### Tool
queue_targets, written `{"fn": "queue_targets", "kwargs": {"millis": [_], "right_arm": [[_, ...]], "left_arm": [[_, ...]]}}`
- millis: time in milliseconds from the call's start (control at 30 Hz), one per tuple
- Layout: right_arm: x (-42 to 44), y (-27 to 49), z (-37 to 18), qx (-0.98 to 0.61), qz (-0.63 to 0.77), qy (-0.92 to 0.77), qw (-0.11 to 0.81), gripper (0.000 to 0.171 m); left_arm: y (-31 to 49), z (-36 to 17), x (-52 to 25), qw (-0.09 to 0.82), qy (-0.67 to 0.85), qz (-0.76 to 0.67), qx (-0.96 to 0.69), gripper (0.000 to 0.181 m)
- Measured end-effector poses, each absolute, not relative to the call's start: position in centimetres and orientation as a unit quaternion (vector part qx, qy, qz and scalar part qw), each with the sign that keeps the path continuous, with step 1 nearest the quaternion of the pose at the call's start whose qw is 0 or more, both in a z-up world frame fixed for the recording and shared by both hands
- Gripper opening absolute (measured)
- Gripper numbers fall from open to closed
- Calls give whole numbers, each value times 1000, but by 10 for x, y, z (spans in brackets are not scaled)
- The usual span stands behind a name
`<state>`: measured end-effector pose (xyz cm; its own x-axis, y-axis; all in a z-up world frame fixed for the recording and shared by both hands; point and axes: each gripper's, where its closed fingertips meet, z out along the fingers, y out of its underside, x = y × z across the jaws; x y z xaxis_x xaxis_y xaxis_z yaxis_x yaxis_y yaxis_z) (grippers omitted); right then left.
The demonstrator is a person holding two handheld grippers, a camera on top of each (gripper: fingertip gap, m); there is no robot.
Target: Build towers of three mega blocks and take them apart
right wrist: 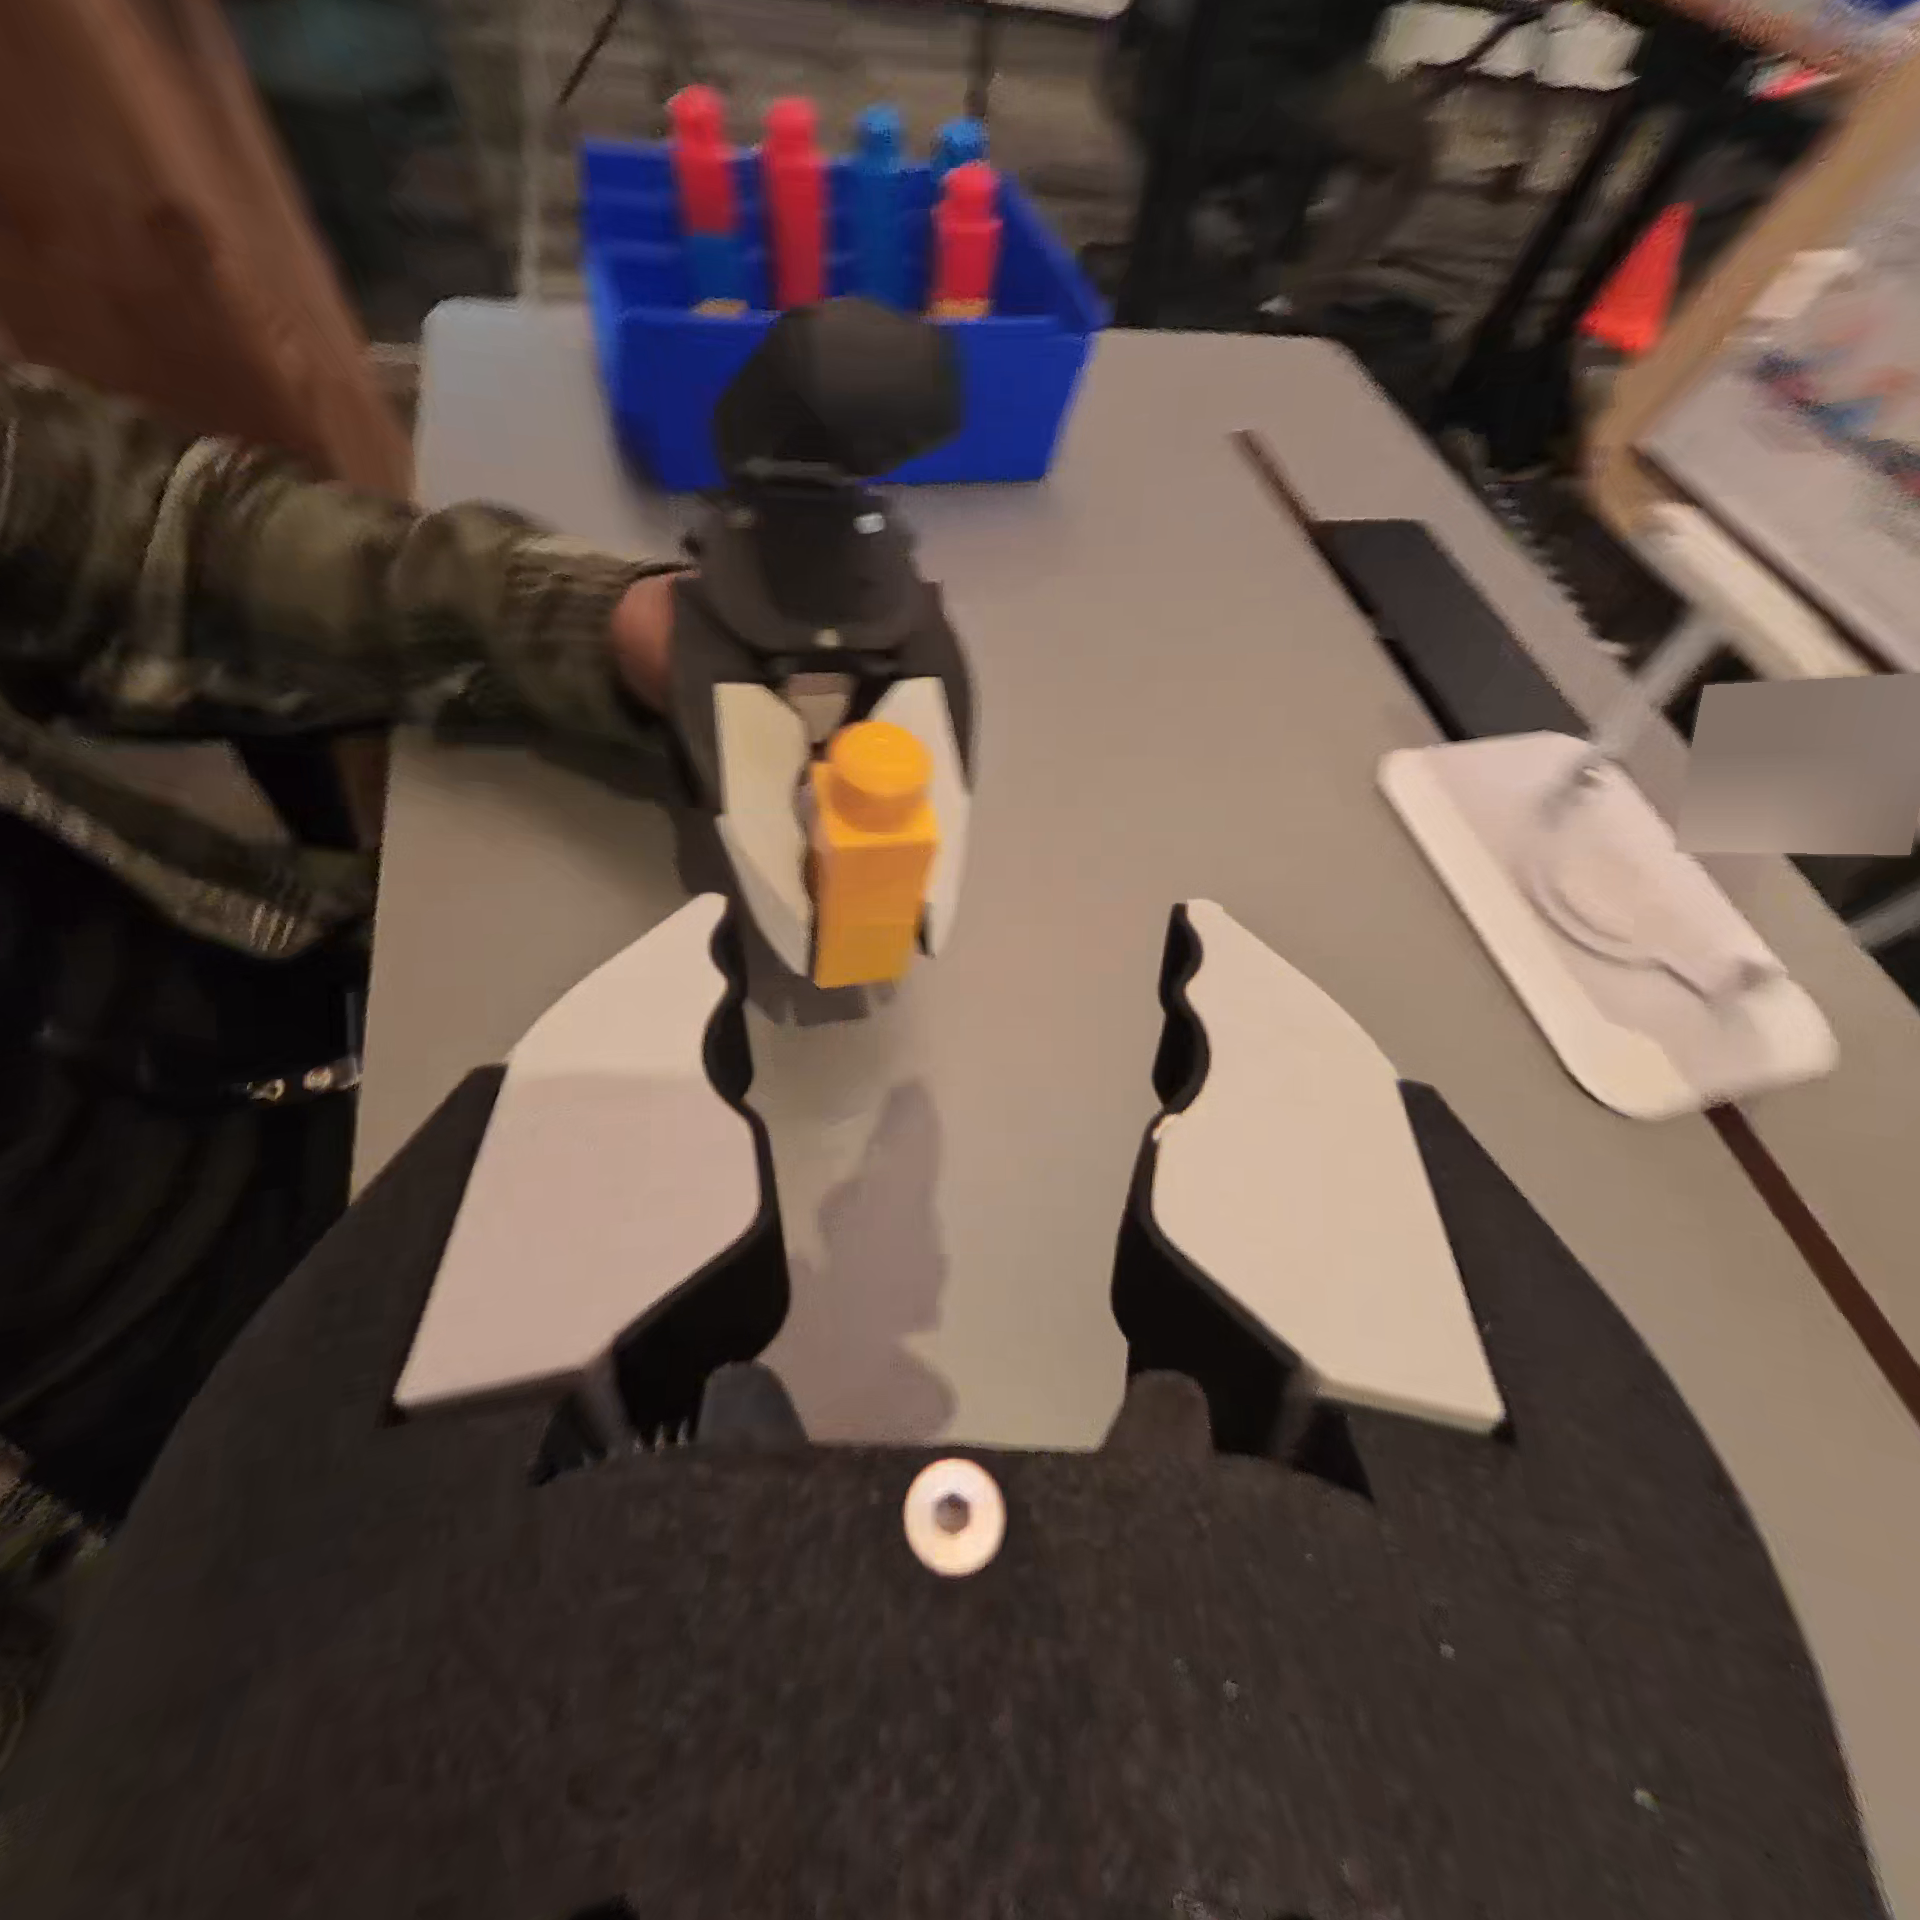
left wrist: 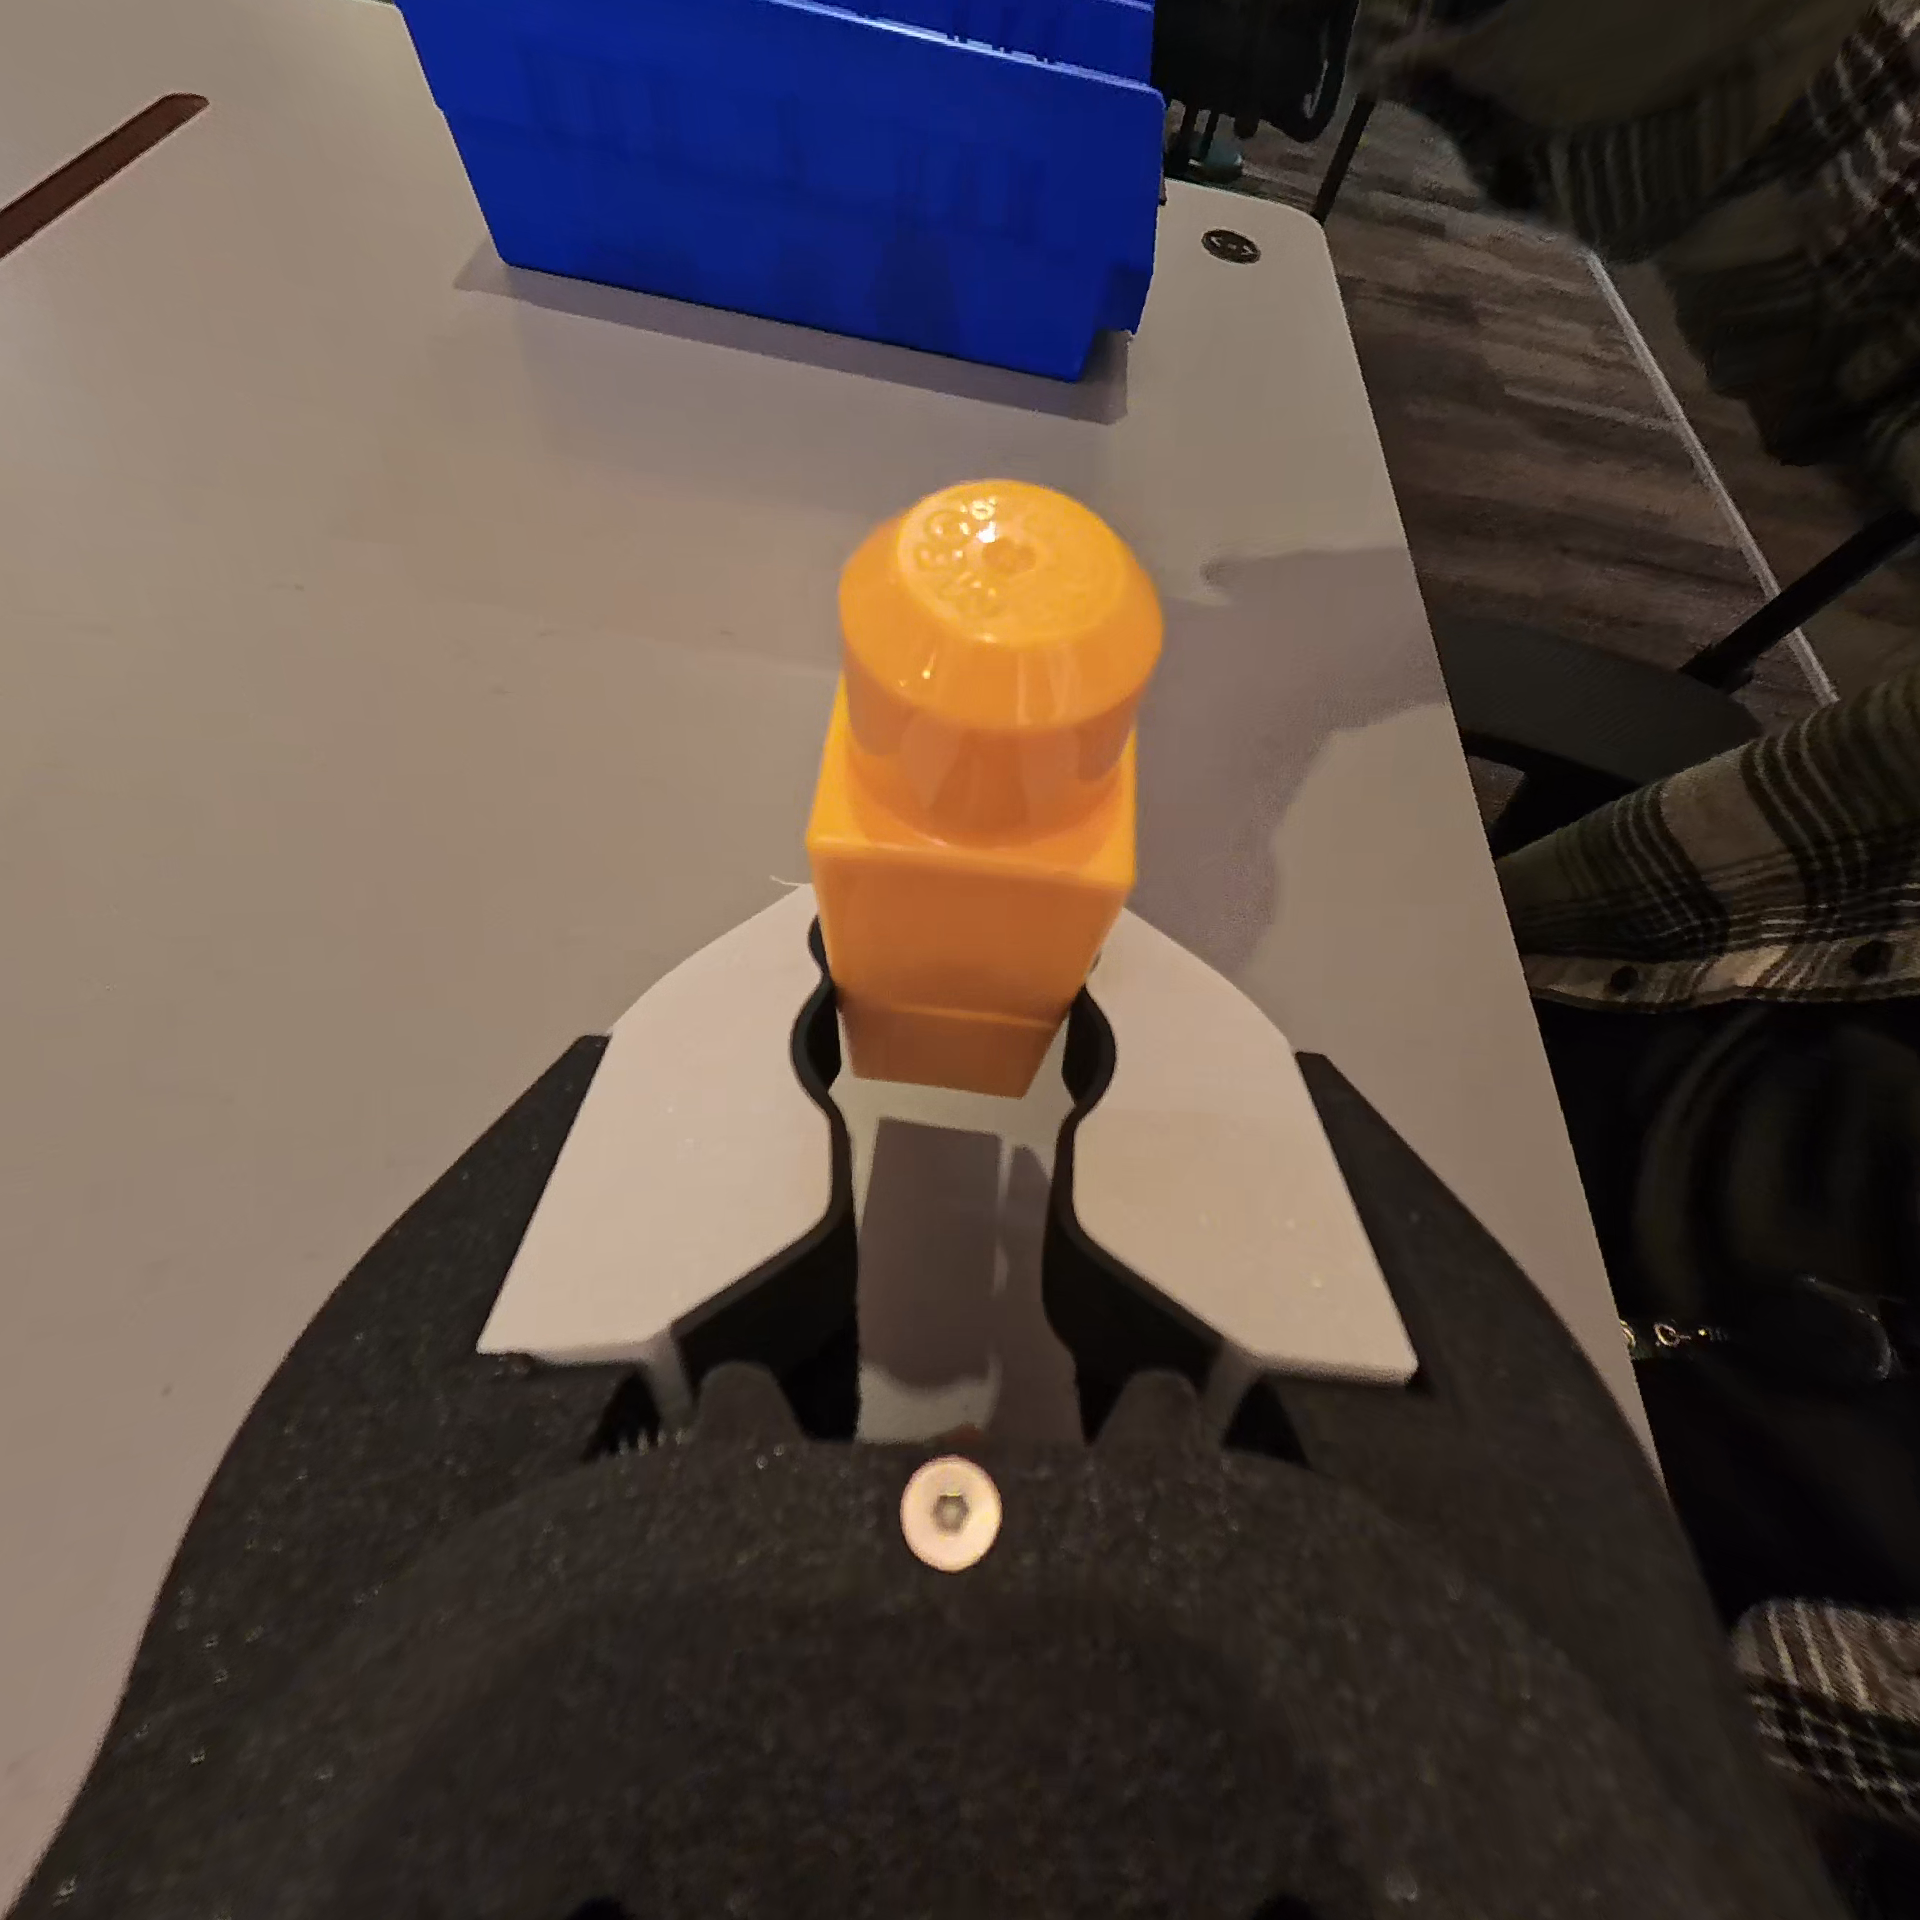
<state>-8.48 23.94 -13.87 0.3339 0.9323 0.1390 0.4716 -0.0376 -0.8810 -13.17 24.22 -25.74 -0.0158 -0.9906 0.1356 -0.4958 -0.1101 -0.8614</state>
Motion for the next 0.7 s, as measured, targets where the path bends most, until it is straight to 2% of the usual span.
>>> {"fn": "queue_targets", "kwargs": {"millis": [133, 333, 400, 700], "right_arm": [[-141, 234, -168, -651, 263, -584, 407, 70], [-168, 237, -187, -654, 320, -589, 350, 51], [-169, 241, -191, -659, 314, -591, 343, 30], [-165, 238, -178, -666, 326, -576, 345, 29]], "left_arm": [[241, -257, -132, 310, 594, -399, -626, 39], [238, -254, -132, 312, 600, -400, -619, 39], [235, -254, -131, 312, 606, -400, -613, 39], [231, -241, -125, 317, 591, -418, -613, 39]]}}
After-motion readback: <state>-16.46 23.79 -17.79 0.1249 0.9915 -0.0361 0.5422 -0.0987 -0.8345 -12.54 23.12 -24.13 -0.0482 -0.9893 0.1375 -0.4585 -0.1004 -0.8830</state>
